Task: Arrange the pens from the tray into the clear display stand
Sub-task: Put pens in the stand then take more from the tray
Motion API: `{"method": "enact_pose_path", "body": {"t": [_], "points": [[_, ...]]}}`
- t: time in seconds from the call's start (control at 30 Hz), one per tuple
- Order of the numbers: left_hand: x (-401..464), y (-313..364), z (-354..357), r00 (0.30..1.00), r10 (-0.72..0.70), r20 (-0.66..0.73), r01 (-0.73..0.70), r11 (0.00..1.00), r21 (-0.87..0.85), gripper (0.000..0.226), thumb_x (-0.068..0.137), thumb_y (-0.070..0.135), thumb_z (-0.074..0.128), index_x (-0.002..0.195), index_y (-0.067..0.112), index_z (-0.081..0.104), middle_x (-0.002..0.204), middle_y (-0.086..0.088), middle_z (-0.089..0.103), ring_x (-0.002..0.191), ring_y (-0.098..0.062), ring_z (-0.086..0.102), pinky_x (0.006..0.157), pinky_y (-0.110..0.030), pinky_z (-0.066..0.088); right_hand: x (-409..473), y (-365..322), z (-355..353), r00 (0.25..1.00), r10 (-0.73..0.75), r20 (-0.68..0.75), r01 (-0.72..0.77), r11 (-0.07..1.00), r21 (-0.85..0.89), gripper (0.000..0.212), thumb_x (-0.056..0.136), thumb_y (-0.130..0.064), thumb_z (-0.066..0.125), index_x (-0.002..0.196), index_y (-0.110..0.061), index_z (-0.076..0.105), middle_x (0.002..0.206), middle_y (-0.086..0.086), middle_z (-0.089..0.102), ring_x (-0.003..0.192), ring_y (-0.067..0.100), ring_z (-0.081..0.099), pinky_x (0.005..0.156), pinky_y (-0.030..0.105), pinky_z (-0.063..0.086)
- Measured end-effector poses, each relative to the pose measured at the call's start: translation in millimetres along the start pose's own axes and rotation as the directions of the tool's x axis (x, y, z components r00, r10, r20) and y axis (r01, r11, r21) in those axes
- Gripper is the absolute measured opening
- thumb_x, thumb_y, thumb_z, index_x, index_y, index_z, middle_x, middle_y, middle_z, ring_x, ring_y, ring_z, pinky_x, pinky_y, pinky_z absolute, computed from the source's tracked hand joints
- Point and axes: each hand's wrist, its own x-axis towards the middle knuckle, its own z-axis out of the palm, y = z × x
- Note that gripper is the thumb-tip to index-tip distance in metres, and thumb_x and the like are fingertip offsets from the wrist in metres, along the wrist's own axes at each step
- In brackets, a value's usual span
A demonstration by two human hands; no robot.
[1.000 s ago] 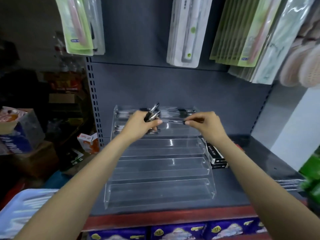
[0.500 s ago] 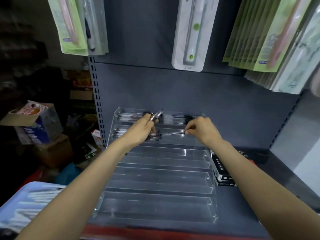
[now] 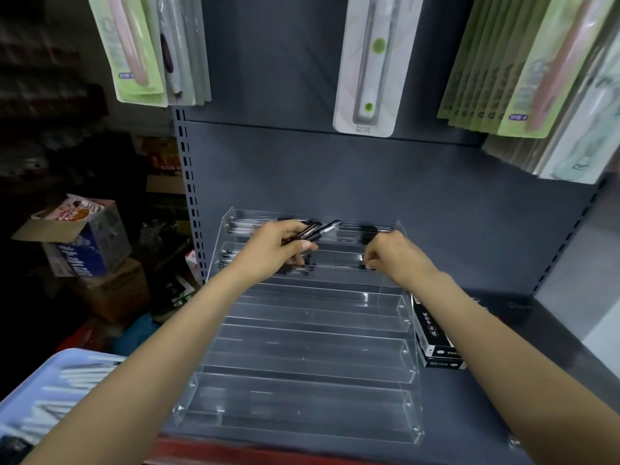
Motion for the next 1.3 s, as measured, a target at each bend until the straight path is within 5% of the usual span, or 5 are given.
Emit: {"method": "enact_pose_path", "body": {"t": [0.2, 0.37, 0.5, 1.0, 1.3], "points": [[6, 7, 8, 0.996, 0.001, 0.092, -0.003, 1.000, 0.029, 0.014, 0.088, 0.008, 0.060, 0.102, 0.013, 0.063, 0.092, 0.003, 0.072, 0.067, -0.016, 0.065, 0.065, -0.026, 0.053, -16, -11, -20, 0.988, 0.069, -0.136, 0.057, 0.659, 0.750, 0.025, 0.087, -0.013, 0.064, 0.113, -0.016, 0.065, 0.089, -0.002, 0.069, 0.078, 0.009, 0.067, 0.072, 0.016, 0.056], [13, 12, 13, 0.997, 0.027, 0.075, -0.032, 0.997, 0.074, 0.013, 0.086, 0.011, 0.064, 0.098, 0.017, 0.066, 0.094, -0.002, 0.074, 0.073, -0.021, 0.070, 0.073, -0.023, 0.054, -26, -9, -28, 0.993, 0.031, -0.117, 0.093, 0.422, 0.902, 0.018, 0.089, -0.004, 0.058, 0.094, -0.016, 0.071, 0.083, 0.002, 0.072, 0.078, 0.010, 0.070, 0.077, 0.015, 0.055], [13, 12, 10, 0.995, 0.028, 0.096, -0.036, 0.996, 0.085, 0.011, 0.086, 0.009, 0.064, 0.094, 0.018, 0.065, 0.090, -0.004, 0.072, 0.068, -0.015, 0.068, 0.072, -0.021, 0.052, -30, -6, -29, 0.984, 0.049, -0.174, 0.113, 0.580, 0.806, 0.012, 0.078, -0.002, 0.070, 0.082, -0.012, 0.072, 0.075, -0.001, 0.071, 0.069, 0.002, 0.067, 0.074, 0.010, 0.052], [15, 11, 3, 0.999, 0.037, 0.025, -0.040, 0.988, 0.149, 0.007, 0.083, 0.012, 0.068, 0.086, 0.018, 0.067, 0.076, 0.005, 0.069, 0.053, -0.002, 0.061, 0.061, -0.009, 0.046, -33, 7, -35, 0.973, 0.116, -0.198, 0.081, 0.634, 0.769, 0.011, 0.077, -0.005, 0.072, 0.082, -0.015, 0.073, 0.083, 0.005, 0.073, 0.073, 0.008, 0.069, 0.080, 0.017, 0.055], [16, 8, 6, 0.996, 0.066, -0.057, -0.045, 0.952, 0.303, 0.010, 0.089, 0.023, 0.060, 0.081, 0.019, 0.065, 0.073, 0.004, 0.068, 0.049, -0.008, 0.057, 0.062, -0.024, 0.046, -23, 2, -29, 0.977, 0.030, -0.209, 0.046, 0.937, 0.347, 0.011, 0.081, -0.016, 0.071, 0.091, -0.015, 0.076, 0.089, -0.005, 0.070, 0.086, 0.008, 0.063, 0.078, 0.008, 0.045]]}}
